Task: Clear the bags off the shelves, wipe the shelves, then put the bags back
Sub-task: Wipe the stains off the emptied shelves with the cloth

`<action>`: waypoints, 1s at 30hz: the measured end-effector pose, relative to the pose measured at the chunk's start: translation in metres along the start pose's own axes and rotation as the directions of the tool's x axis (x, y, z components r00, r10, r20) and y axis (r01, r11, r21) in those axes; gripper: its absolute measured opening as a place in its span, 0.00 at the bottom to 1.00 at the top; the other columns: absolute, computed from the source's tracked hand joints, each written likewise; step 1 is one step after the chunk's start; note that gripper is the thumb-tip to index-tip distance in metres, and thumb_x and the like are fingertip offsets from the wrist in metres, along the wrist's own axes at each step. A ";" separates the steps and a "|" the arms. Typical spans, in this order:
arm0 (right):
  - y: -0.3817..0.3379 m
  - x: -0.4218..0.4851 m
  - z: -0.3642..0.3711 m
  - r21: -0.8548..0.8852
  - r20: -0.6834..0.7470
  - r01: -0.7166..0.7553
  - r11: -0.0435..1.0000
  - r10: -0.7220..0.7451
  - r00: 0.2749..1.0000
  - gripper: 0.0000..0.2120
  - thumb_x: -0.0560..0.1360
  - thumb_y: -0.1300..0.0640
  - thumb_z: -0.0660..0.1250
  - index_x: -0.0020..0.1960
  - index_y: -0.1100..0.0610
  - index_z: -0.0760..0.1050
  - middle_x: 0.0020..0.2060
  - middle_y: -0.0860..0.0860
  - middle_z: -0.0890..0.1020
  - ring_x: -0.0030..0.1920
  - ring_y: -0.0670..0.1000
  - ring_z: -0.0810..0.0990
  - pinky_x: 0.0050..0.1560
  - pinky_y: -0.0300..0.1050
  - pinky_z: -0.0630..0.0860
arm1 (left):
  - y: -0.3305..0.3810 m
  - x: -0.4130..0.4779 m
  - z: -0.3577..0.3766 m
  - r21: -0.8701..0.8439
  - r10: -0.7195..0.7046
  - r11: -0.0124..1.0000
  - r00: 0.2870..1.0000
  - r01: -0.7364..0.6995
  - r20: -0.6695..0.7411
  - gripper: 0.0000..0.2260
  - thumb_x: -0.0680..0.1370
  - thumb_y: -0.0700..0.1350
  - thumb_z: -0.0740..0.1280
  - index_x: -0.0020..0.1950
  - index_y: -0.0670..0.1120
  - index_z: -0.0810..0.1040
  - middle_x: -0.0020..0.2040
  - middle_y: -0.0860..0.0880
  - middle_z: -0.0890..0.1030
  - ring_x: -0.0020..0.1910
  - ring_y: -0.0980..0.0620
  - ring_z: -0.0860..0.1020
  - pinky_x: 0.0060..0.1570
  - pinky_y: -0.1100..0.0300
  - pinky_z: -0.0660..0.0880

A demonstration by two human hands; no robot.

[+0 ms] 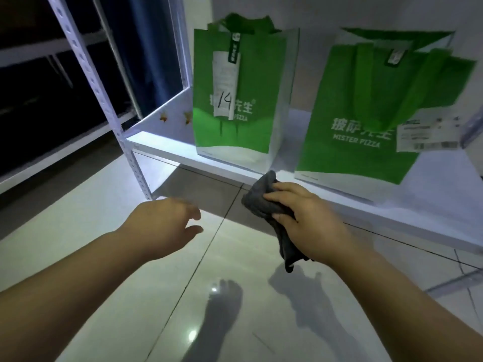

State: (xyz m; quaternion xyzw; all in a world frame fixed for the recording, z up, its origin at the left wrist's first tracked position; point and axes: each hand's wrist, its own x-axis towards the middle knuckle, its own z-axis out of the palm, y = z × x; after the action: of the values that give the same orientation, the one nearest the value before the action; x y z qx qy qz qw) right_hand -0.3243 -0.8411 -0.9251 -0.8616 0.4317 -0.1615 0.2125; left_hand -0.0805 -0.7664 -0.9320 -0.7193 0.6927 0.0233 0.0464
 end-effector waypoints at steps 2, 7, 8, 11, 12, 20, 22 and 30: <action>-0.032 0.027 0.015 -0.015 0.001 -0.019 1.000 0.019 1.000 0.18 0.77 0.58 0.62 0.65 0.47 0.73 0.69 0.43 0.68 0.66 0.50 0.68 0.66 0.46 0.65 | -0.043 0.004 -0.004 -0.009 0.003 1.000 1.000 -0.003 -0.007 0.16 0.77 0.60 0.59 0.61 0.58 0.74 0.61 0.60 0.76 0.58 0.54 0.76 0.50 0.59 0.73; -0.108 0.102 0.045 -0.036 -0.013 -0.054 0.998 0.054 0.998 0.17 0.76 0.57 0.63 0.65 0.46 0.73 0.69 0.42 0.68 0.66 0.52 0.69 0.64 0.50 0.67 | -0.146 0.020 -0.021 -0.018 0.038 0.999 0.999 -0.038 -0.038 0.15 0.77 0.59 0.58 0.60 0.57 0.75 0.59 0.59 0.77 0.55 0.53 0.77 0.45 0.59 0.73; -0.120 0.117 0.050 -0.047 -0.007 -0.063 0.997 0.062 0.998 0.17 0.77 0.56 0.63 0.65 0.45 0.73 0.69 0.42 0.68 0.65 0.53 0.69 0.64 0.51 0.68 | -0.164 0.024 -0.025 -0.019 0.042 0.999 0.998 -0.043 -0.044 0.14 0.77 0.59 0.58 0.60 0.57 0.74 0.59 0.58 0.77 0.54 0.53 0.77 0.43 0.59 0.72; -0.154 0.157 0.061 -0.093 0.006 -0.087 0.992 0.088 0.996 0.17 0.77 0.55 0.63 0.65 0.45 0.72 0.69 0.42 0.68 0.65 0.54 0.70 0.62 0.51 0.69 | -0.214 0.038 -0.035 -0.015 0.044 0.999 0.996 -0.045 -0.072 0.14 0.78 0.58 0.57 0.60 0.56 0.75 0.56 0.56 0.78 0.51 0.52 0.78 0.38 0.60 0.70; -0.164 0.169 0.064 -0.115 0.011 -0.086 0.990 0.088 0.996 0.17 0.77 0.54 0.63 0.65 0.45 0.72 0.68 0.42 0.68 0.64 0.54 0.70 0.62 0.51 0.70 | -0.229 0.043 -0.038 -0.009 0.036 0.999 0.996 -0.037 -0.085 0.14 0.78 0.57 0.57 0.59 0.55 0.75 0.55 0.55 0.78 0.51 0.51 0.78 0.39 0.60 0.72; -0.200 0.230 0.073 -0.245 0.008 -0.105 0.964 0.111 0.994 0.17 0.76 0.53 0.64 0.65 0.45 0.72 0.68 0.43 0.69 0.62 0.55 0.72 0.57 0.51 0.73 | -0.303 0.084 -0.055 -0.027 -0.083 0.997 0.968 0.078 -0.238 0.18 0.78 0.53 0.60 0.65 0.49 0.64 0.55 0.50 0.76 0.49 0.47 0.76 0.34 0.57 0.66; -0.198 0.244 0.076 -0.275 0.012 -0.113 0.955 0.121 0.993 0.17 0.77 0.53 0.63 0.65 0.45 0.72 0.67 0.42 0.69 0.61 0.56 0.72 0.56 0.50 0.73 | -0.306 0.099 -0.055 -0.132 -0.146 0.985 0.957 0.116 -0.252 0.28 0.77 0.52 0.62 0.72 0.46 0.54 0.62 0.49 0.71 0.54 0.45 0.74 0.37 0.56 0.67; -0.172 0.305 0.128 -0.279 0.011 -0.183 0.943 0.193 0.981 0.15 0.77 0.54 0.61 0.63 0.47 0.72 0.69 0.44 0.66 0.60 0.57 0.72 0.54 0.48 0.73 | -0.305 0.165 -0.041 -0.347 -0.277 0.927 0.886 0.145 -0.371 0.42 0.76 0.54 0.65 0.75 0.42 0.37 0.74 0.42 0.57 0.61 0.43 0.72 0.46 0.54 0.73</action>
State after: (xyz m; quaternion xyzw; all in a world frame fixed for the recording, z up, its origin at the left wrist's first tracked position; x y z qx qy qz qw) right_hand 0.0264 -0.9678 -0.9185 -0.8406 0.5261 -0.0622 0.1128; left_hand 0.2291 -0.9240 -0.8969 -0.7778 0.5909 -0.0266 -0.2123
